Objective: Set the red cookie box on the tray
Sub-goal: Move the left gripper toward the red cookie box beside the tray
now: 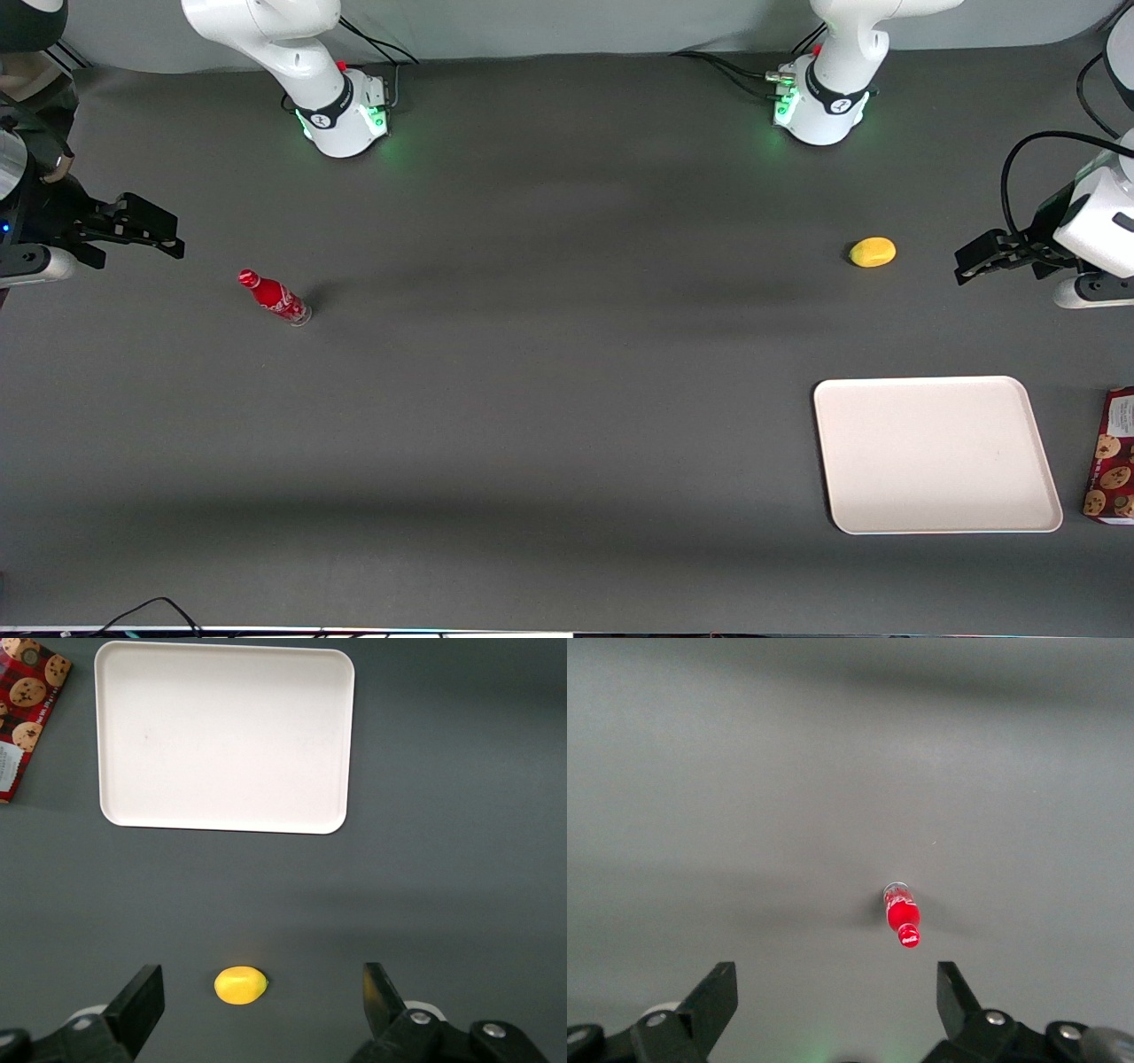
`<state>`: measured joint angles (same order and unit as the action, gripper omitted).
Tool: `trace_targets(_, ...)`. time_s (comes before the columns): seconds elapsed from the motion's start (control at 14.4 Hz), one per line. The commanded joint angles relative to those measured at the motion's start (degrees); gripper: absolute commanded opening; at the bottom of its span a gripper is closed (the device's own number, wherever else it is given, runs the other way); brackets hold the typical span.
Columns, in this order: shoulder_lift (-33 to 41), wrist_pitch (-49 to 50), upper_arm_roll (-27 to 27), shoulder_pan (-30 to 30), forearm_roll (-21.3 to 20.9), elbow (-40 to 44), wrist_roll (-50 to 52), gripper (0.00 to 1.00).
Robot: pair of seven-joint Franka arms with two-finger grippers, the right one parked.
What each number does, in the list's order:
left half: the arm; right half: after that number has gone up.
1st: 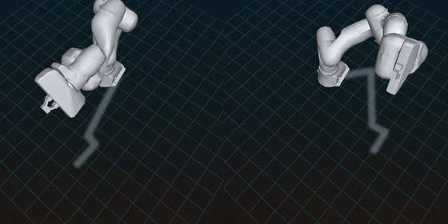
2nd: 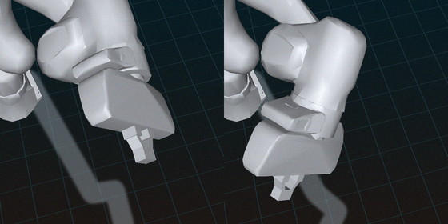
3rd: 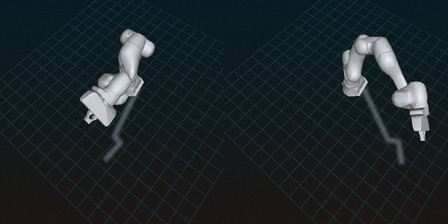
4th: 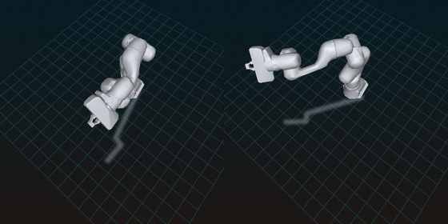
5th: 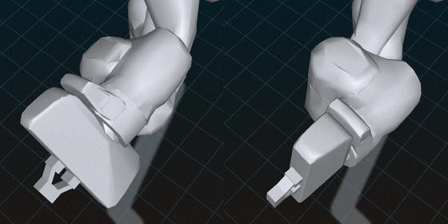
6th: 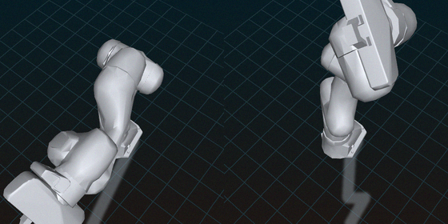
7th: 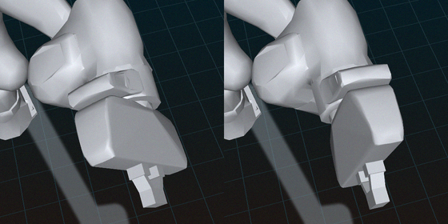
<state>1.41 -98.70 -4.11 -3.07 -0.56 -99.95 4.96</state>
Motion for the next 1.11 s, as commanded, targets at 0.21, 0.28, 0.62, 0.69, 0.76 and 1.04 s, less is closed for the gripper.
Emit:
trace_targets(0.21, -2.03, 4.21, -0.02, 0.61, 0.3, 4.41, 1.02, 1.0)
trace_targets(0.28, -2.12, 4.48, -0.19, 0.61, 0.3, 4.41, 1.19, 1.0)
trace_targets(0.62, -2.29, 4.31, -0.2, 0.61, 0.47, 4.59, 1.11, 1.0)
trace_targets(0.69, -2.55, 4.39, -0.2, 0.61, 0.47, 4.59, 1.11, 1.0)
trace_targets(0.76, -2.56, 4.39, -0.2, 0.61, 0.47, 4.67, 1.11, 1.0)
trace_targets(1.04, -2.47, 5.44, -0.55, 0.61, 0.38, 5.2, 1.2, 1.0)
